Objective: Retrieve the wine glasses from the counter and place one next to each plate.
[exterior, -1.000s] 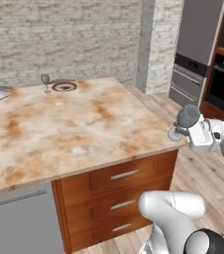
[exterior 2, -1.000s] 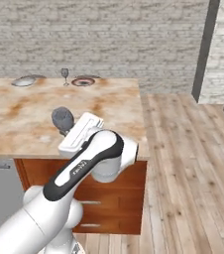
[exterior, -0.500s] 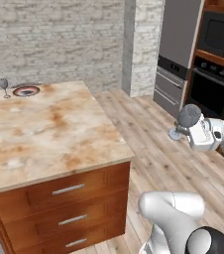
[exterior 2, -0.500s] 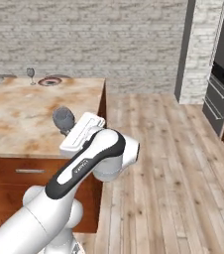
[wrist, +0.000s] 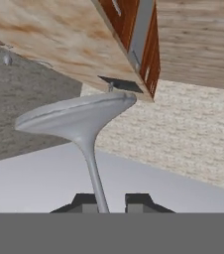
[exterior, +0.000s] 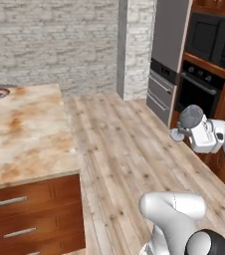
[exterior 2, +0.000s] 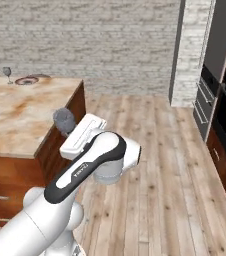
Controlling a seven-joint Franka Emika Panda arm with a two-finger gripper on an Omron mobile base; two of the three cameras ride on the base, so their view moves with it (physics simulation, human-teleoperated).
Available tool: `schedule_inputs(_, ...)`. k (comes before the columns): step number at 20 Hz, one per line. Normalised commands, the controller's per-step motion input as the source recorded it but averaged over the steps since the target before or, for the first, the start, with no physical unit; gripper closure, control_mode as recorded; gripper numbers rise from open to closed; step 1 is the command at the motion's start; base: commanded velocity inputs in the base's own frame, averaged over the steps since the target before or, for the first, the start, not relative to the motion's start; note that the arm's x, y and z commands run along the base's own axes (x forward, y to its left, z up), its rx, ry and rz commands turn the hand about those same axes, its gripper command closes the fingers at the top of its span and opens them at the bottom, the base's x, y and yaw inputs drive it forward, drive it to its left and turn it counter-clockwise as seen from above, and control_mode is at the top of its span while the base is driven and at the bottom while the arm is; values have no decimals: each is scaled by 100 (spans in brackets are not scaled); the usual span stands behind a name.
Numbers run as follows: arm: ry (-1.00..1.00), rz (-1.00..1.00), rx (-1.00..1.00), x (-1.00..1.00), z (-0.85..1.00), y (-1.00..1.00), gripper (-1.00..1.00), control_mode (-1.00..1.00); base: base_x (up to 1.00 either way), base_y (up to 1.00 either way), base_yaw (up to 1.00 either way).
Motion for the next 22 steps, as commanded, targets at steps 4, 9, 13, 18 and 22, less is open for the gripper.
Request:
schedule_inputs(4, 0, 0, 0, 0, 0, 0, 100, 100, 98, -94, 48)
schedule_inputs(9, 0, 0, 0, 0, 0, 0, 100, 100, 100, -100, 36)
schedule_inputs(13, 0, 0, 0, 0, 0, 0, 100, 100, 100, -82, 25)
schedule_inputs(18, 0, 0, 0, 0, 0, 0, 100, 100, 100, -36, 14)
schedule_inputs(22, 0, 0, 0, 0, 0, 0, 100, 100, 100, -23, 5)
